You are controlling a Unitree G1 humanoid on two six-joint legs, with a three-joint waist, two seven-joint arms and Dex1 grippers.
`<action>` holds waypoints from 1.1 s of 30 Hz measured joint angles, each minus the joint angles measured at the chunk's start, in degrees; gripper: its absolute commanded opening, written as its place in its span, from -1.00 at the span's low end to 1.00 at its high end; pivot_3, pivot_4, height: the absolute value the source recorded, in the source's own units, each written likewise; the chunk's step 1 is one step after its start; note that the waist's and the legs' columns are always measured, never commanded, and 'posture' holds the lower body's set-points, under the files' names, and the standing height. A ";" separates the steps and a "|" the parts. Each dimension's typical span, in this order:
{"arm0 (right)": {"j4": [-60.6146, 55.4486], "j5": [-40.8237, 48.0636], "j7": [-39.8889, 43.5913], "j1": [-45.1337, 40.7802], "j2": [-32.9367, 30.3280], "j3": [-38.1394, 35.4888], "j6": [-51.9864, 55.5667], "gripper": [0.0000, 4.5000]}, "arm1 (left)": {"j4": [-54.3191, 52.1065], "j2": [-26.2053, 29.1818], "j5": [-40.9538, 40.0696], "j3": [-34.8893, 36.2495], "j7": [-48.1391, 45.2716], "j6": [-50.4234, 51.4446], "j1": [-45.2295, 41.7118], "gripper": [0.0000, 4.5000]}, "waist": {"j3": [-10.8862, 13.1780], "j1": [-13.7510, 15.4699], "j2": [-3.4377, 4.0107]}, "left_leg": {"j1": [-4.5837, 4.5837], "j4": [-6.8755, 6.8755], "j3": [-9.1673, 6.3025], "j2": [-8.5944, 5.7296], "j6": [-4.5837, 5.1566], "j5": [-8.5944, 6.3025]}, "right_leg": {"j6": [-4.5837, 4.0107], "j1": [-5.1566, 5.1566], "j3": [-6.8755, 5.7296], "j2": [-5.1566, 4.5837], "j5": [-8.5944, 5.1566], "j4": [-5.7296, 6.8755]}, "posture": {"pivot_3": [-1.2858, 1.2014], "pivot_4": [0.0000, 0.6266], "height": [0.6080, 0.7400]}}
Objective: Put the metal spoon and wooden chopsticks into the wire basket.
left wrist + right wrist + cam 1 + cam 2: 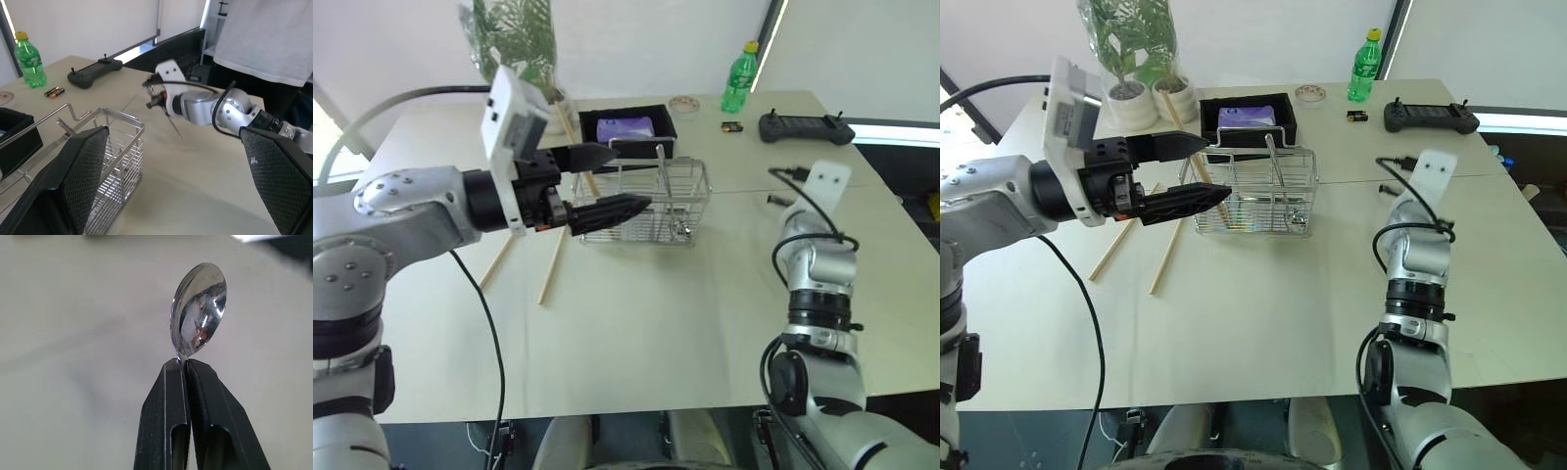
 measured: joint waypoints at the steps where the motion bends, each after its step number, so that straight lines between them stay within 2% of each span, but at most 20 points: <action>1: -0.23 0.16 2.54 -1.94 -1.77 0.68 -2.39 -0.98 | -0.05 0.31 0.01 0.21 -0.08 0.13 0.40 1.00 | 0.02 -0.04 0.00 | 0.00 -0.02 0.00 0.01 0.00 0.00 | 0.02 -0.03 0.00 0.01 0.01 0.02 | 0.03 -0.52 0.61; 3: -2.12 1.66 7.59 -5.87 -3.74 1.20 -6.23 -0.98 | -0.07 0.97 0.10 0.69 -0.16 0.28 1.15 1.00 | 0.01 0.00 -0.02 | 0.04 -0.12 -0.02 0.06 0.00 0.00 | 0.04 -0.03 -0.01 0.06 0.02 0.01 | 0.03 -0.52 0.61; 6: -4.92 9.15 16.95 -11.24 -2.41 1.20 -7.32 -0.98 | -0.27 1.81 0.08 2.34 -0.12 0.30 2.04 1.00 | -0.01 -0.06 -0.07 | 0.16 -0.25 -0.04 0.14 0.00 0.00 | 0.05 0.00 -0.01 0.14 0.02 0.02 | 0.03 -0.52 0.61; 11: -5.66 18.67 25.92 -14.28 1.63 2.35 -4.57 -0.98 | -1.00 4.34 -0.56 4.93 0.01 0.72 5.20 1.00 | 0.01 0.32 -0.11 | 0.12 -0.28 -0.08 0.11 -0.01 0.00 | 0.04 -0.01 -0.03 0.09 0.02 0.00 | 0.03 -0.52 0.61; 14: -7.58 21.18 30.34 -14.17 3.12 5.37 -3.34 -0.98 | -2.10 6.30 -1.42 6.69 -0.02 1.45 6.55 1.00 | 0.02 0.40 -0.11 | 0.07 -0.28 -0.07 0.07 -0.01 0.00 | 0.04 -0.03 -0.03 0.03 0.03 -0.05 | 0.03 -0.52 0.61; 21: -13.50 22.15 37.54 -7.83 5.55 12.12 -4.84 -0.98 | -2.71 7.52 -3.23 6.97 0.93 1.50 6.83 1.00 | 0.01 0.54 -0.14 | 0.07 -0.26 -0.10 0.06 -0.04 0.02 | 0.04 -0.05 -0.05 0.03 0.03 -0.01 | 0.03 -0.52 0.61; 25: -13.81 20.70 40.80 -4.21 5.58 14.25 -10.40 -0.98 | -2.77 7.60 -3.34 6.80 1.06 1.51 6.37 1.00 | 0.01 0.46 -0.15 | 0.09 -0.26 -0.10 0.06 -0.09 0.05 | 0.04 -0.04 -0.05 0.05 0.03 0.00 | 0.03 -0.52 0.61; 33: -5.96 13.89 38.87 -3.63 6.80 15.02 -23.83 -0.98 | -2.46 8.05 -4.13 6.59 0.88 1.72 4.52 1.00 | 0.01 0.17 -0.16 | 0.12 -0.27 -0.10 0.07 -0.15 0.08 | 0.04 -0.05 -0.04 0.05 0.03 0.04 | 0.03 -0.52 0.61</action>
